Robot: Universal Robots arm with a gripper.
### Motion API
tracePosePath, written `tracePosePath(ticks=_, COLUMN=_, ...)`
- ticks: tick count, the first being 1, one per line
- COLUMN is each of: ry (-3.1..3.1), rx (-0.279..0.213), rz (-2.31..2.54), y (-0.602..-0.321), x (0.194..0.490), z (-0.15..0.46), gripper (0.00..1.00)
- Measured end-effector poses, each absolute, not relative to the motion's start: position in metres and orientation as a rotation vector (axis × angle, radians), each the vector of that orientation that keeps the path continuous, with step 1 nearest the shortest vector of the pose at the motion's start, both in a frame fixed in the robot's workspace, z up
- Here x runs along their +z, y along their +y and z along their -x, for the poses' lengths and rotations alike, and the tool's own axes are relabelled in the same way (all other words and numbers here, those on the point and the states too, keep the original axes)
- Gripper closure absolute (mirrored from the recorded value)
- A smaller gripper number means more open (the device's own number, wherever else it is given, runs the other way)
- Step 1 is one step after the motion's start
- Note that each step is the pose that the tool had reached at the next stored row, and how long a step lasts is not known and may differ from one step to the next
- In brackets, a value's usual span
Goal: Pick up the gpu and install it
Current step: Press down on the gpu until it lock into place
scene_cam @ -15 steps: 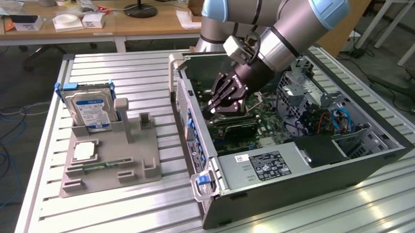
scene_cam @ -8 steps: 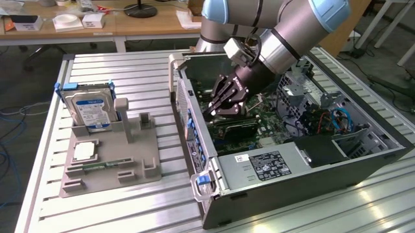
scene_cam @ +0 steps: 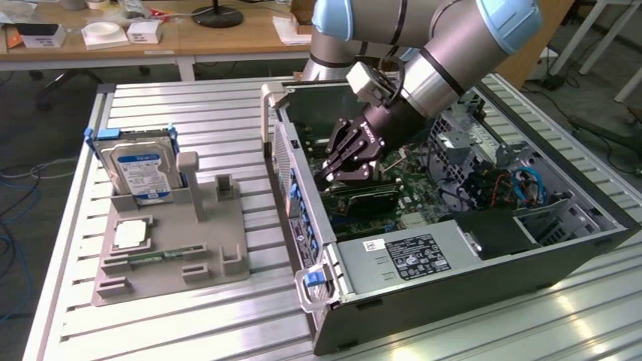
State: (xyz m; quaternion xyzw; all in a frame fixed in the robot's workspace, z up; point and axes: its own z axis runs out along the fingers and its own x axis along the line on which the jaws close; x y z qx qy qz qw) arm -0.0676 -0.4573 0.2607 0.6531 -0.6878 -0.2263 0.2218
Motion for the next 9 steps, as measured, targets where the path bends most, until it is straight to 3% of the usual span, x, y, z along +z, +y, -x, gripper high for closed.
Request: tracePosePath(ticks=9, ry=-1.896, rx=-0.626, rz=-1.799, y=-0.4572, x=0.2549, z=0.0674, gripper=0.9)
